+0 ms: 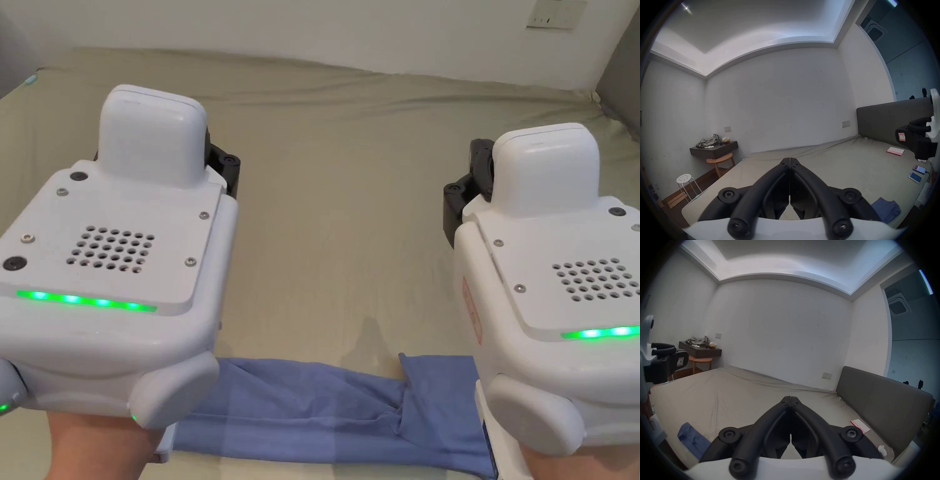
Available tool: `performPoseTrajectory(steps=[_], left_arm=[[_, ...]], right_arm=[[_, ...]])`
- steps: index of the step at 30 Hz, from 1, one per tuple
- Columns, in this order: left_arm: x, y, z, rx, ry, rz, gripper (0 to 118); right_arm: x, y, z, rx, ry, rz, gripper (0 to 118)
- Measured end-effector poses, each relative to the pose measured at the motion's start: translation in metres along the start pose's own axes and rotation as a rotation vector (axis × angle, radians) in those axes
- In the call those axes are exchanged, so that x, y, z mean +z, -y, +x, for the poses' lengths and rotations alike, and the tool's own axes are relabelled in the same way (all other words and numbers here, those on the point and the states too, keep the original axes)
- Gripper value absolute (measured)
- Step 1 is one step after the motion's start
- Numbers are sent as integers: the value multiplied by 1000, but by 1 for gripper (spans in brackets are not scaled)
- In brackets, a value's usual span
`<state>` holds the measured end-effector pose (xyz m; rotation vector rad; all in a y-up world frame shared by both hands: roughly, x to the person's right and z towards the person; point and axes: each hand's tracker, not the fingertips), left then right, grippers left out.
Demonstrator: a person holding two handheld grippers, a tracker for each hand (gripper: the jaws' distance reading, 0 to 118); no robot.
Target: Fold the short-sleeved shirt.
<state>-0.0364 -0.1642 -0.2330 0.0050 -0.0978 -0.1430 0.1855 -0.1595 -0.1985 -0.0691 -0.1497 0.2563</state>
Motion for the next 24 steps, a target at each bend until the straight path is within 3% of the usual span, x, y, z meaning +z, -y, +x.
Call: performPoseTrajectory(steps=[6,10,16,18,19,20,21,22,23,24], left_arm=[[-22,50,-12,1,87,-179,0],[-41,120,-44,16,123,-469,0],[-47,213,-139,319,221,-754,0],[-47,230,-165,317,159,-778,0],[-49,240,-183,348,195,-799,7],[-52,249,-200,434,256,-832,25],[-55,257,-212,506,293,-873,57],[-56,264,-217,592,335,-890,102],[-59,272,-226,653,349,-907,118],[-58,275,-234,683,294,-895,116]], right_arm=[[-19,23,-5,16,-23,-73,0],[-34,43,-3,23,-36,-156,0],[-50,69,1,62,-23,-256,0],[-53,74,0,83,-31,-276,0],[-55,80,4,87,-31,-283,0],[-56,84,7,87,-33,-289,0],[-56,85,7,89,-34,-295,0],[-57,87,6,98,-31,-302,0],[-57,89,5,114,-23,-304,0],[-57,90,4,137,-15,-303,0]])
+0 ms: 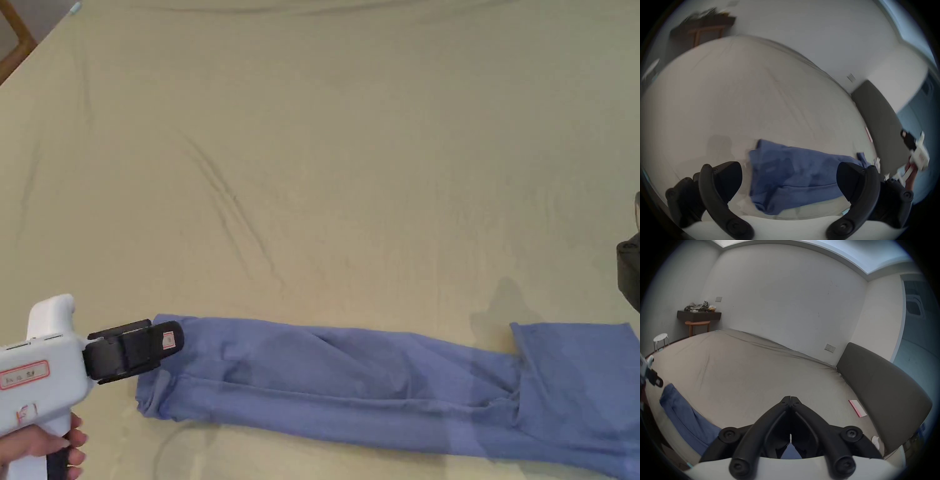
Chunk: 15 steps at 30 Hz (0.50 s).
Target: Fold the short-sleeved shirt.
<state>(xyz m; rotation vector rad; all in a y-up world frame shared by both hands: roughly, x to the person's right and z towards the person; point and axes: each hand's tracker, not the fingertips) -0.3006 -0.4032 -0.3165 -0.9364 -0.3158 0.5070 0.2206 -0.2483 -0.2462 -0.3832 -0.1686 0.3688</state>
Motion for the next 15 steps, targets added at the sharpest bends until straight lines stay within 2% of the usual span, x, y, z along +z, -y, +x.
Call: performPoseTrajectory(steps=[2,4,6,9,10,12,15], left_arm=[[-11,2,-21,63,-11,-36,116],[-23,5,-38,113,78,-97,116],[-33,6,-51,180,109,-145,116],[-38,5,-54,277,297,-139,116],[-40,0,-79,323,350,-142,116],[-52,-2,-102,420,417,-172,116],[-68,-1,-110,473,531,-208,114]], right_arm=[[-1,2,-2,33,4,-6,0],[-1,3,-1,27,0,-10,0],[-1,4,-1,22,-2,-21,0],[0,5,0,32,13,-27,0],[0,5,0,32,13,-29,0],[1,4,0,28,10,-34,0],[0,2,-3,21,0,-38,0]])
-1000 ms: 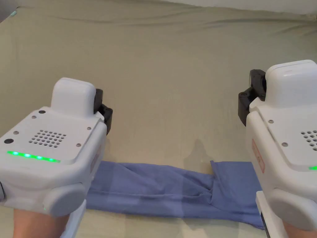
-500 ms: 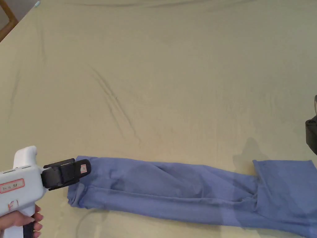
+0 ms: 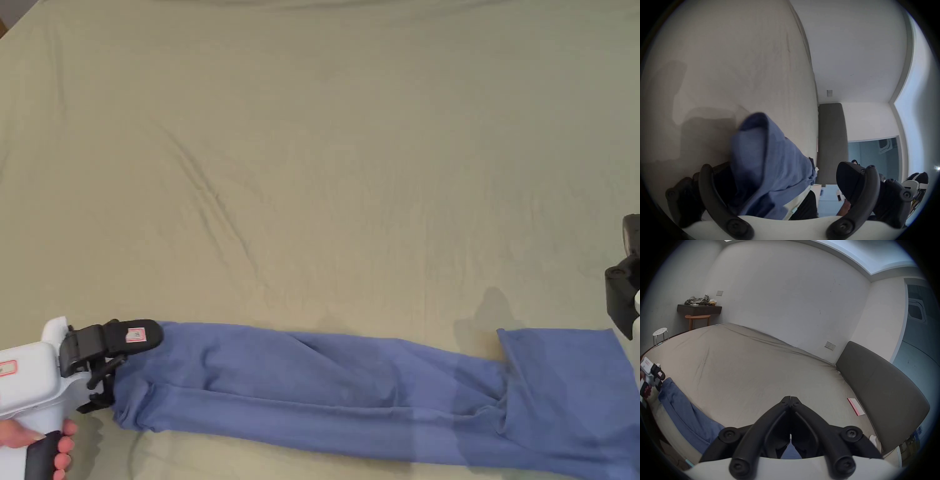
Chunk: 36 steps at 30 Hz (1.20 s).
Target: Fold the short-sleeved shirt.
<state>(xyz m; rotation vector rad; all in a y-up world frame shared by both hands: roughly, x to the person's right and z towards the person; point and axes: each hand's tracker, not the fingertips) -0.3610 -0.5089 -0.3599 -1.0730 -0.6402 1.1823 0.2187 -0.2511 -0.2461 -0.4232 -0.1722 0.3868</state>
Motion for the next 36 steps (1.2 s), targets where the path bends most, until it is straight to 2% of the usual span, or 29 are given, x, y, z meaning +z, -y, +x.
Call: performPoseTrajectory(steps=[1,2,3,4,6,7,8,10,11,18,25,28,31,34,36], left_arm=[[-3,-2,-1,-3,-4,-8,110],[-3,-5,0,-16,-10,-13,99],[-29,20,18,-34,-20,-13,61],[-59,48,36,-37,-29,-5,10],[-80,61,37,-43,-279,-26,10],[-59,47,24,-76,-362,-48,10],[-61,47,35,-33,-120,-21,10],[-60,49,41,-59,-242,22,10],[-47,36,31,-62,-207,6,10],[-25,39,59,-167,-331,50,10],[4,32,68,-179,-366,126,10],[25,22,66,-181,-429,182,10],[38,24,73,-205,-454,165,10],[35,34,97,-274,-500,129,10],[19,54,137,-303,-513,117,10]], right_arm=[[0,-1,-2,1,-1,1,0],[0,-1,-3,2,-2,1,0],[0,-2,-3,0,-6,0,0],[0,-1,-4,-1,-11,-1,0],[0,-2,-5,0,-21,0,0],[0,-3,-5,7,-21,1,0],[0,-3,-6,14,-20,4,0],[1,-5,-5,15,-22,5,0],[2,-5,-4,11,-25,7,0],[7,-10,-6,10,-36,12,0],[17,-18,-7,3,-37,24,0],[20,-21,-8,3,-36,29,0],[23,-23,-8,-7,-36,34,0],[24,-22,-6,-16,-40,36,0],[28,-23,-6,-23,-45,39,0]])
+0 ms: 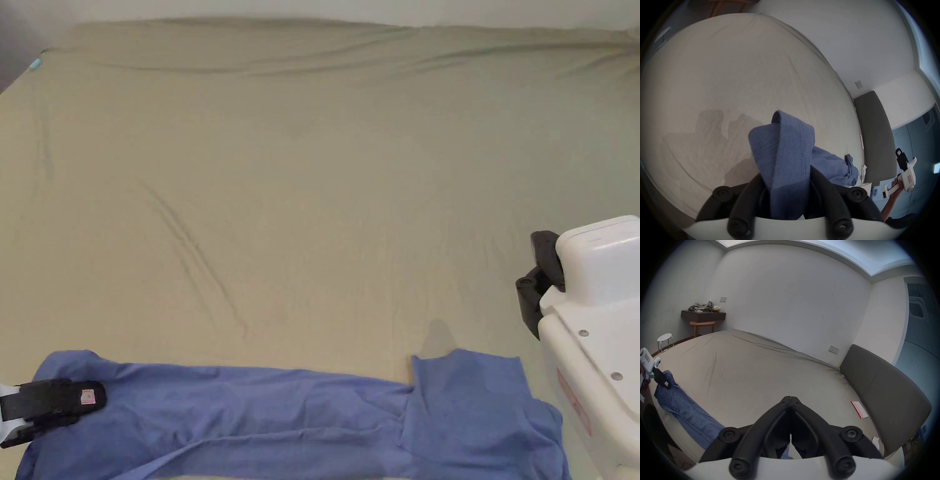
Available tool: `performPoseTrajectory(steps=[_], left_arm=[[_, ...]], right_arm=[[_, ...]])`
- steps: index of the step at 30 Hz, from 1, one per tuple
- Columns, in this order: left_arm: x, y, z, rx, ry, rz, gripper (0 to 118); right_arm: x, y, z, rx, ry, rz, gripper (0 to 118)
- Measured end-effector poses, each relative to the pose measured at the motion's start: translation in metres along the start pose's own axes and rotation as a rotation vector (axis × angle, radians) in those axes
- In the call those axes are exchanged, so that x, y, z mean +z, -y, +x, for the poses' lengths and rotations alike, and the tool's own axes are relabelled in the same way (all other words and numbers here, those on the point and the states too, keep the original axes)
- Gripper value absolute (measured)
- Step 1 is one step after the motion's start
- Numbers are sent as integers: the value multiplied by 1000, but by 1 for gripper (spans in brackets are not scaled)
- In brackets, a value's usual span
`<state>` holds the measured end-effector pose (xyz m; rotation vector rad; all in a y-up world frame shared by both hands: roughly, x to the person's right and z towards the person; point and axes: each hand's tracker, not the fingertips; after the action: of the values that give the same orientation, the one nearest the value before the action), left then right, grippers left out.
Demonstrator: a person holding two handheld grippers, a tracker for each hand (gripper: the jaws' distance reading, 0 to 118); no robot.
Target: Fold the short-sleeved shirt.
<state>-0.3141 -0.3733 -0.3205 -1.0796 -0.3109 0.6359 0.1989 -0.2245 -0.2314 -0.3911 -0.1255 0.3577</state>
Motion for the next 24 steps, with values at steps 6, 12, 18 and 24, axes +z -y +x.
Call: performPoseTrajectory(steps=[6,12,18,24], left_arm=[[-4,1,80,-101,16,-56,10],[-52,13,146,-171,46,-166,10],[-120,30,187,-171,48,-253,10],[-185,49,196,-174,-69,-307,12]], right_arm=[[15,-1,4,-16,-6,23,0],[25,4,23,-52,9,38,0],[28,21,47,-93,30,31,0],[28,36,69,-132,49,23,0]])
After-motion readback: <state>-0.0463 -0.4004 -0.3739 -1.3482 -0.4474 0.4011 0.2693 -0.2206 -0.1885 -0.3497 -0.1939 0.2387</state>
